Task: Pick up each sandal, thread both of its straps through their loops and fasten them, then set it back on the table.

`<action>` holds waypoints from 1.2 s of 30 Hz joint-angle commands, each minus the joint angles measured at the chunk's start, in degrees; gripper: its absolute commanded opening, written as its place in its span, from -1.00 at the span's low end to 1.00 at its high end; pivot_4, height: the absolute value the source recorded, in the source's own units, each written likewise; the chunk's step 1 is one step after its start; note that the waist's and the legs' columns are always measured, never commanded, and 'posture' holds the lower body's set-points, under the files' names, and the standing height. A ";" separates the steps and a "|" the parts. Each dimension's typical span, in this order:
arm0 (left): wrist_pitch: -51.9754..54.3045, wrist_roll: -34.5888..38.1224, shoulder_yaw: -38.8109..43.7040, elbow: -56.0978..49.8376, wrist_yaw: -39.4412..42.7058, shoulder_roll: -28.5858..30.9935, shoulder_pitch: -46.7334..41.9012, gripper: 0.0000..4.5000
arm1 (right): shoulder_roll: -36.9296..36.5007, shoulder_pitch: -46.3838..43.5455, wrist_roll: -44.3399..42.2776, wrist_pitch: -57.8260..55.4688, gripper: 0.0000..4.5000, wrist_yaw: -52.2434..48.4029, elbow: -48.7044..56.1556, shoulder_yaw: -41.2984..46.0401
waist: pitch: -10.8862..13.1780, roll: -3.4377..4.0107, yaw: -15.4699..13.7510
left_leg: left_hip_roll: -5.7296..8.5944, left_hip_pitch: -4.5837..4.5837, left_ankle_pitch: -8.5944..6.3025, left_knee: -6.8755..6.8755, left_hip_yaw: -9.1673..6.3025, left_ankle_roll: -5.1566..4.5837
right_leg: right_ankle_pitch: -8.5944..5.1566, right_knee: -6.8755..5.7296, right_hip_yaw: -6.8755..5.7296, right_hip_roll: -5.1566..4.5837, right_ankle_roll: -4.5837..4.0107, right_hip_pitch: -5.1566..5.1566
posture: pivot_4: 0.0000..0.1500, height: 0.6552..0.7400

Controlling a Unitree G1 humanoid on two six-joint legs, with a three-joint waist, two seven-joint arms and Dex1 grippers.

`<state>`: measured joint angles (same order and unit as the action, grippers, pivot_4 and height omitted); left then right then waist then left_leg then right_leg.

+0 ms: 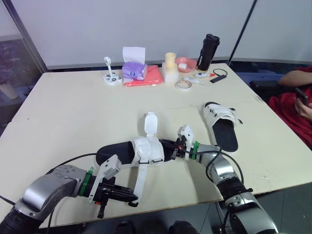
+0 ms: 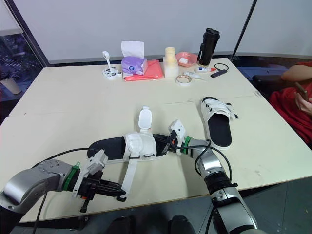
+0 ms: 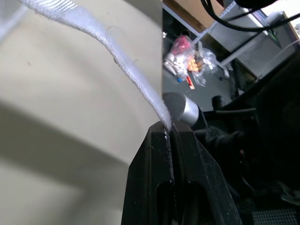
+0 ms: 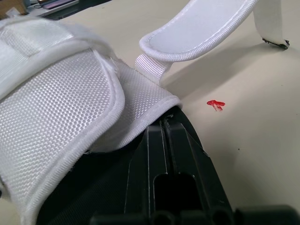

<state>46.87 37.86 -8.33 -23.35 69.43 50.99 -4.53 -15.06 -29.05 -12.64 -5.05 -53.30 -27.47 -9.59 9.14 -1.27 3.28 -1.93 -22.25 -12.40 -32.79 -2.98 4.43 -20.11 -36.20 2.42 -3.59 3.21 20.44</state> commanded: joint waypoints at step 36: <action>17.93 34.03 21.36 19.63 -32.26 -23.39 -18.44 -0.97 | -0.98 4.15 4.94 -4.05 -1.00 4.30 -8.86 -1.19 | -0.14 -0.32 -0.77 | 0.06 0.04 0.13 -0.23 -0.04 -0.20 | 0.57 0.00 -0.08 0.05 1.04 -0.03 | 1.00 1.00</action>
<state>65.02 69.85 10.27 -4.97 40.36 28.39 -21.31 -15.05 -28.99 -12.63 -5.05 -53.15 -27.74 -9.05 9.00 -1.59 2.50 -1.86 -22.20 -12.27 -33.02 -3.03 4.23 -19.52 -36.20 2.34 -3.53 4.29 20.41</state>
